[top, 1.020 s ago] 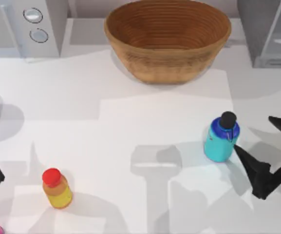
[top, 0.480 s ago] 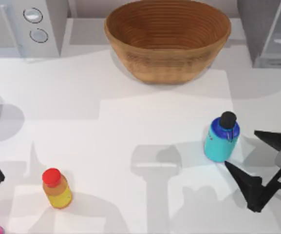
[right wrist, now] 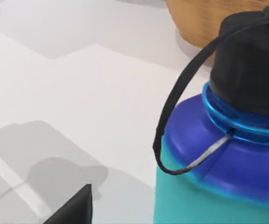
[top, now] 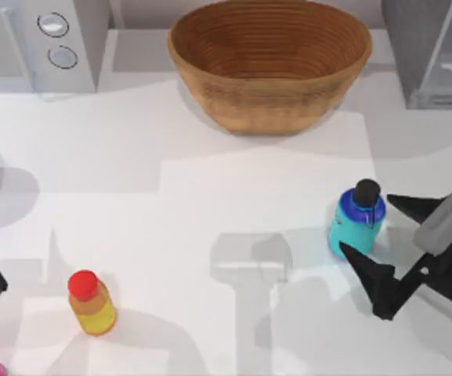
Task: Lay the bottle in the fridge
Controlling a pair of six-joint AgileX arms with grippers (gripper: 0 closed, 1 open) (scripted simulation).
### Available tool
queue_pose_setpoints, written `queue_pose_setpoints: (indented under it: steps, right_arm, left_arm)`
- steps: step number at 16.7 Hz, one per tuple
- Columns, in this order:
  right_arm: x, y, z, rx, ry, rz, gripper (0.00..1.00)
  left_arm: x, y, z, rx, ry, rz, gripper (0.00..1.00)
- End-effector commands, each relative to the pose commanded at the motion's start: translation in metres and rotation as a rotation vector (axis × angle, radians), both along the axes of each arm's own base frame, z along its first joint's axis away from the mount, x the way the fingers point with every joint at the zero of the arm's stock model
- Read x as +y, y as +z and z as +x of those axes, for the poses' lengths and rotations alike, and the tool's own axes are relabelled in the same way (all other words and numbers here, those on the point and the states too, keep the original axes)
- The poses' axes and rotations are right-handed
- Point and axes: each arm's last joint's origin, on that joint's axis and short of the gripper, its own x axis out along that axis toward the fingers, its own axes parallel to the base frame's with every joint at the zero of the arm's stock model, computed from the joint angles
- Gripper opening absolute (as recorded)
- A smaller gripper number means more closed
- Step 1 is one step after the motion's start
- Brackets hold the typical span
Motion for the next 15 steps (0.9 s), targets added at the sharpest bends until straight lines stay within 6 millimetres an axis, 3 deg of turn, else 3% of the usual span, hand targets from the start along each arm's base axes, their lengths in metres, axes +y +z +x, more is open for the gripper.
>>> queue_pose_setpoints:
  steps: [4, 8, 15]
  right_arm:
    - [0.019, -0.005, 0.017, 0.000, 0.000, 0.000, 1.00]
    - [0.020, -0.005, 0.018, 0.000, 0.000, 0.000, 1.00]
    - [0.020, -0.005, 0.018, 0.000, 0.000, 0.000, 0.48]
  left_arm:
    - [0.000, 0.000, 0.000, 0.000, 0.000, 0.000, 1.00]
    - [0.000, 0.000, 0.000, 0.000, 0.000, 0.000, 1.00]
    - [0.000, 0.000, 0.000, 0.000, 0.000, 0.000, 1.00]
